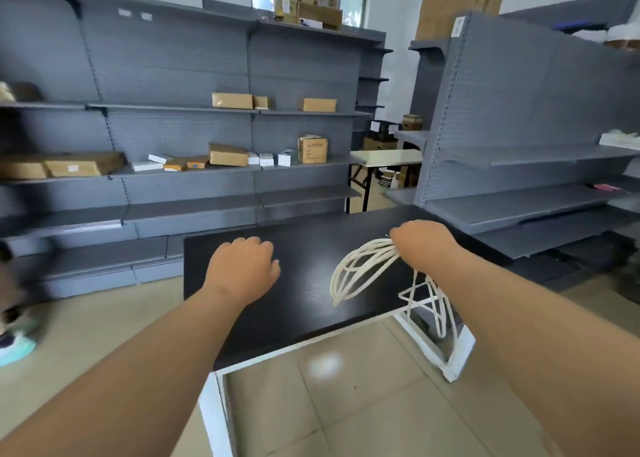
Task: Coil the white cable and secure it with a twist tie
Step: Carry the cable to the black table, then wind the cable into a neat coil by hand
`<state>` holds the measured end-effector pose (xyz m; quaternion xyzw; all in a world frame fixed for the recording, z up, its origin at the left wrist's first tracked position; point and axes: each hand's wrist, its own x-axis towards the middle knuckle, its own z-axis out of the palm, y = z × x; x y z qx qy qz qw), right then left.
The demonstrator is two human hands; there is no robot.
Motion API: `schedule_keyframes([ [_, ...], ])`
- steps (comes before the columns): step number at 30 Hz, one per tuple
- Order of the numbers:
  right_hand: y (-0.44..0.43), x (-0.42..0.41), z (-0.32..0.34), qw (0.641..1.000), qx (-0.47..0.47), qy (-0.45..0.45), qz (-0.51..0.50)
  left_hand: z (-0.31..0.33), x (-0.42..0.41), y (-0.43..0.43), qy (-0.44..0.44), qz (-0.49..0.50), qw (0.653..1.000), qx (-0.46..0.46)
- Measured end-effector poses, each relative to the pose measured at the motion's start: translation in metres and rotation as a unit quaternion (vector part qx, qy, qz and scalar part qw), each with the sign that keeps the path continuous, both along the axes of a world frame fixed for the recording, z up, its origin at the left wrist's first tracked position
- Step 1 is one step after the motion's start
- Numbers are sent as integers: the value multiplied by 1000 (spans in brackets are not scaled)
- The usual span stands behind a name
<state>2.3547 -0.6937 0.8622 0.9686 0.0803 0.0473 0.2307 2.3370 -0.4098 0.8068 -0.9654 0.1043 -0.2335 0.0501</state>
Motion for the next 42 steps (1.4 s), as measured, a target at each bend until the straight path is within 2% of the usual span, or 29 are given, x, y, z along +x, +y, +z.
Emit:
schedule_keyframes([
  [8, 22, 187, 1, 995, -63, -32, 72, 14, 145, 35, -9, 69, 998, 0],
  [12, 50, 253, -15, 987, -45, -38, 149, 17, 215, 50, -5, 74, 997, -15],
  [14, 67, 274, -31, 985, -15, -9, 174, 14, 243, 51, -2, 74, 997, -6],
  [17, 87, 298, -57, 971, 65, 145, 178, 6, 277, 47, 11, 76, 997, 19],
  [19, 92, 309, -72, 959, 95, 201, 173, -4, 294, 42, 25, 75, 997, 26],
  [22, 87, 324, -91, 955, 139, 195, 177, -19, 311, 30, 37, 70, 997, 12],
  [29, 53, 348, -127, 960, 161, 175, 148, -47, 329, -19, 57, 68, 996, 14],
  [42, -69, 393, -150, 955, 184, 181, 146, -71, 342, -106, 89, 175, 980, -32],
])
